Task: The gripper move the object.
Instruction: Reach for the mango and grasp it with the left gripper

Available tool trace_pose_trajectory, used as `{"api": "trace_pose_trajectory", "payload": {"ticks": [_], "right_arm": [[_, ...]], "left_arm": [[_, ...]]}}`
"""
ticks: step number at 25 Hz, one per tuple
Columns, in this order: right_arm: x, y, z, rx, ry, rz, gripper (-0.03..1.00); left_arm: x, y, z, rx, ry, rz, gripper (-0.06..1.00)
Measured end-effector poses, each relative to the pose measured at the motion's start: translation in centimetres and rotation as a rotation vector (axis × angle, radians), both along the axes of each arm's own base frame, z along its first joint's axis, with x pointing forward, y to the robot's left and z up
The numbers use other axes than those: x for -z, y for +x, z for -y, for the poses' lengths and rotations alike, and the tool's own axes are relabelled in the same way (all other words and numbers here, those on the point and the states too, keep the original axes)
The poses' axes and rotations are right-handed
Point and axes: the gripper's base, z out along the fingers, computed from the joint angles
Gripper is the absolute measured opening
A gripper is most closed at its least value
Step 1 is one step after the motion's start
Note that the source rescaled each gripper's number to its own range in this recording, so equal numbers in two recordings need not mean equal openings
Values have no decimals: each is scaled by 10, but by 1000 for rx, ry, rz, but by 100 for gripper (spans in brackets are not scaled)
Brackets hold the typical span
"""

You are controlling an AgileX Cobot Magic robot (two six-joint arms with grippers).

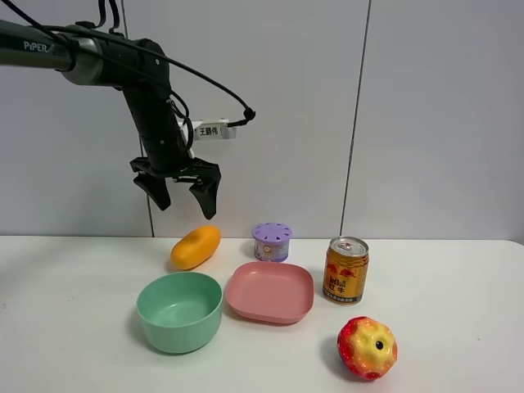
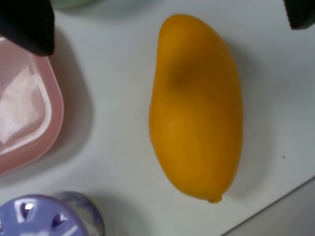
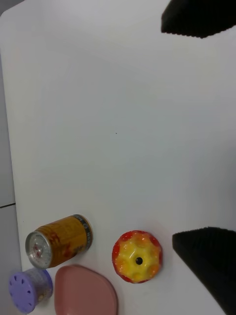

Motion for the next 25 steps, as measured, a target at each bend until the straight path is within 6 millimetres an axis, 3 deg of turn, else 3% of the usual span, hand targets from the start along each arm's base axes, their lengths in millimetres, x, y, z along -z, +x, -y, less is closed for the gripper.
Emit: {"api": "trace_pose_trajectory", "payload": {"ticks": [8, 25], "right_arm": [[0, 0, 0, 0, 0, 0, 100], [0, 0, 0, 0, 0, 0, 100]], "left_arm": [[28, 7, 4, 4, 28, 5, 98], [61, 17, 12, 32, 98, 70, 94]]}}
